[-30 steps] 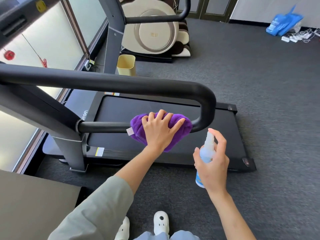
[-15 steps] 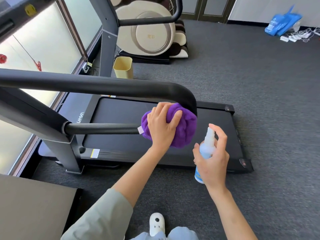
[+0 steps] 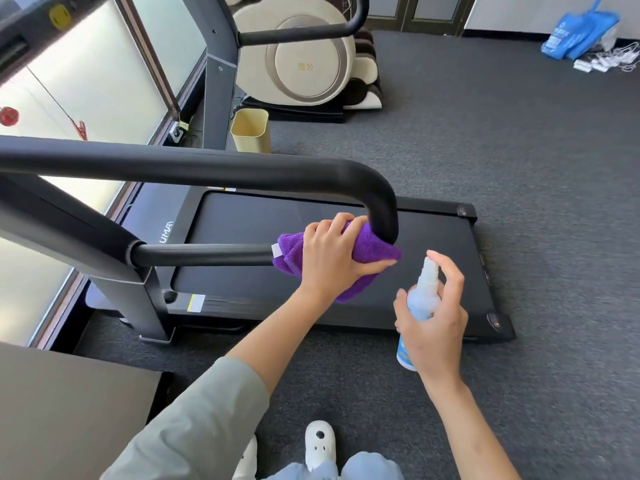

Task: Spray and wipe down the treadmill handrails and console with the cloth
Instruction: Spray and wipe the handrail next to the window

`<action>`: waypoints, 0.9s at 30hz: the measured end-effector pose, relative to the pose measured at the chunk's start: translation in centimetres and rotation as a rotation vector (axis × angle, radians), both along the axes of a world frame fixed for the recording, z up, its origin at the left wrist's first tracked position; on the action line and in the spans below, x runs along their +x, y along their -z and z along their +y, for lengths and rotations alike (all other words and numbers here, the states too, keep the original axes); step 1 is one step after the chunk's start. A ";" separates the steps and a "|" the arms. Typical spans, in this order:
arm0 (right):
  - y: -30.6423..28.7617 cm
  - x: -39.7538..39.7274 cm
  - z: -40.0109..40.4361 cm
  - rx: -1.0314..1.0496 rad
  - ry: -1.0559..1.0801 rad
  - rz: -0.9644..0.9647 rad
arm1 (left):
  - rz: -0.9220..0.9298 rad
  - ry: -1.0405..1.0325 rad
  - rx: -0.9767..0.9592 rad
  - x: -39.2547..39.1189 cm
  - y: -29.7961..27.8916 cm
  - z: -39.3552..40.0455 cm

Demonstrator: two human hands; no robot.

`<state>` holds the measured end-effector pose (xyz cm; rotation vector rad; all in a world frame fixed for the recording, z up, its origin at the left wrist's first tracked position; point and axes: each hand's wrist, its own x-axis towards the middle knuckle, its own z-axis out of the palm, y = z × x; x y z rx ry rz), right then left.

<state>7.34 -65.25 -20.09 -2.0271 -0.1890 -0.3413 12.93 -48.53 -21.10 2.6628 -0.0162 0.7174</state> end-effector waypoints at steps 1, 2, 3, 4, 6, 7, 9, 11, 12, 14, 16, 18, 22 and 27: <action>0.0 -0.1 0.1 0.001 -0.003 0.002 | 0.020 0.001 0.031 0.0 0.1 0.4; 0.0 -0.2 0.2 0.003 -0.009 0.006 | 0.042 -0.001 0.069 0.0 0.1 0.9; 0.0 -0.3 0.4 0.003 -0.018 0.010 | 0.061 -0.005 0.109 -0.1 0.2 1.5; 0.0 -0.3 0.7 0.001 -0.027 0.013 | 0.076 -0.009 0.142 -0.4 0.3 2.1; 0.0 -0.4 1.3 -0.007 -0.044 0.015 | 0.083 -0.026 0.184 -1.0 0.7 3.4; 0.0 -0.5 1.7 -0.010 -0.052 0.016 | 0.076 -0.038 0.197 -1.3 0.9 4.1; -0.1 -0.6 2.6 -0.007 -0.063 0.012 | 0.066 -0.060 0.215 -1.9 1.0 5.5; -0.4 -0.8 3.6 -0.003 -0.076 0.002 | 0.065 -0.080 0.224 -2.6 1.2 7.3; -0.5 -0.9 4.1 -0.001 -0.084 -0.006 | 0.063 -0.090 0.225 -3.1 1.4 8.3; -0.7 -1.1 5.1 -0.002 -0.099 -0.022 | 0.061 -0.108 0.222 -4.1 1.9 10.7; -0.8 -1.4 6.1 -0.014 -0.108 -0.030 | 0.082 -0.123 0.219 -5.1 2.2 13.1; -0.9 -1.7 7.0 -0.015 -0.118 -0.016 | 0.128 -0.136 0.212 -5.7 2.2 15.3; -0.7 -2.7 8.6 -0.005 -0.127 0.015 | 0.199 -0.246 0.160 -7.4 2.8 19.9; -0.3 -4.1 10.7 -0.012 -0.142 0.042 | 0.222 -0.489 -0.037 -8.9 2.8 20.8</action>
